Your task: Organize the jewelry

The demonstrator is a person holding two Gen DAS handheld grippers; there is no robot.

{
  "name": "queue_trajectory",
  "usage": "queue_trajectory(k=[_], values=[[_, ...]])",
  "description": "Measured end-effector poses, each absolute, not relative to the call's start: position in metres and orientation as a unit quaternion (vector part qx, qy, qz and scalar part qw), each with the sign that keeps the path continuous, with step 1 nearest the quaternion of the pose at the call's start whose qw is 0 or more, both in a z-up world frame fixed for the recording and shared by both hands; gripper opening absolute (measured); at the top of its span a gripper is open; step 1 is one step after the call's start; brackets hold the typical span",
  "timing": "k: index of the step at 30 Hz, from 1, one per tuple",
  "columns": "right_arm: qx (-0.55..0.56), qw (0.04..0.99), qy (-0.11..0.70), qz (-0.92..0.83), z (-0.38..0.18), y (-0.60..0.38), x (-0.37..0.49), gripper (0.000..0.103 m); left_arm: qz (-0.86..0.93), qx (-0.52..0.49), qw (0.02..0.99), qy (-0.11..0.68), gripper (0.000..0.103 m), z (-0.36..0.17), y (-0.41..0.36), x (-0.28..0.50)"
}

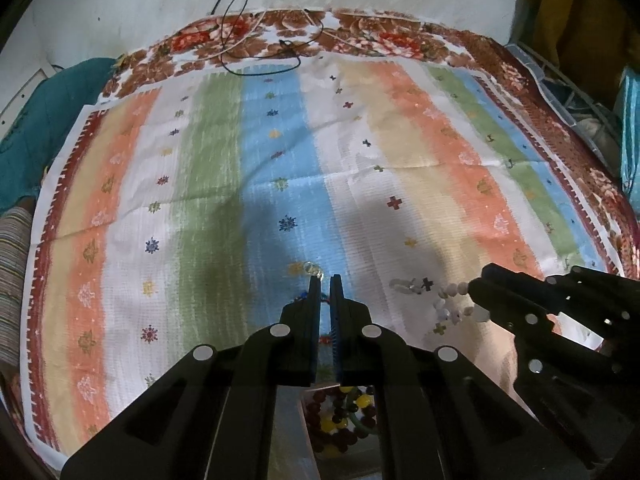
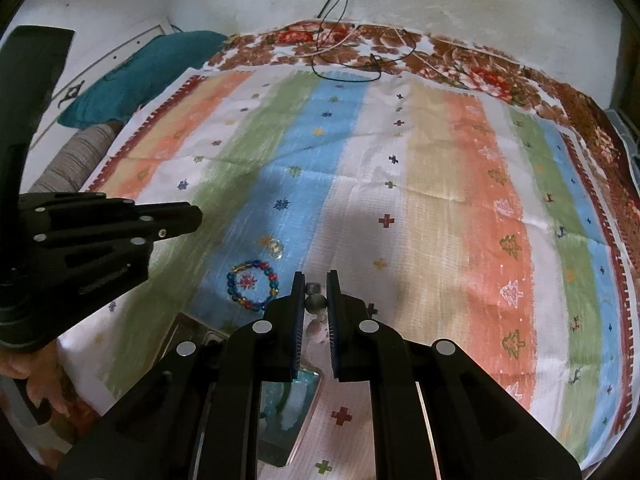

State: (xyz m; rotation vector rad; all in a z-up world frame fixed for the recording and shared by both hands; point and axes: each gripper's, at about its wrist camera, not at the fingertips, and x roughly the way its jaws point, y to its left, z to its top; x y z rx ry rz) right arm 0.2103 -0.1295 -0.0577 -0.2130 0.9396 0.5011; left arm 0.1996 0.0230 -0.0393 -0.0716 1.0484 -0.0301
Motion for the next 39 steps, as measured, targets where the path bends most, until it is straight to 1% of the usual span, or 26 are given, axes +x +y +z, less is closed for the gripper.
queue_trajectory(k=[7, 11, 13, 16, 18, 21, 24, 39], values=[[-0.104, 0.851, 0.456, 0.24, -0.063, -0.128, 0.212, 0.012, -0.006, -0.037, 0.848, 0.529, 0.005, -0.056, 0.028, 0.205], [-0.105, 0.849, 0.458, 0.242, -0.064, -0.126, 0.212, 0.012, 0.004, -0.041, 0.837, 0.545, 0.006, -0.069, 0.035, 0.209], [-0.105, 0.849, 0.457, 0.244, -0.064, -0.126, 0.212, 0.012, -0.001, -0.05, 0.831, 0.554, 0.009, -0.074, 0.037, 0.212], [-0.105, 0.849, 0.457, 0.245, -0.064, -0.126, 0.212, 0.012, -0.003, -0.057, 0.823, 0.565, 0.016, -0.084, 0.039, 0.217], [-0.104, 0.848, 0.458, 0.245, -0.064, -0.126, 0.212, 0.012, -0.004, -0.059, 0.817, 0.574, 0.024, -0.091, 0.041, 0.219], [-0.104, 0.847, 0.46, 0.245, -0.064, -0.126, 0.212, 0.012, -0.007, -0.06, 0.81, 0.584, 0.029, -0.1, 0.043, 0.222], [-0.103, 0.847, 0.461, 0.245, -0.064, -0.126, 0.212, 0.012, -0.009, -0.058, 0.804, 0.592, 0.03, -0.107, 0.044, 0.226], [-0.112, 0.843, 0.464, 0.247, -0.066, -0.121, 0.217, 0.012, -0.014, -0.035, 0.772, 0.635, 0.031, -0.147, 0.046, 0.247]])
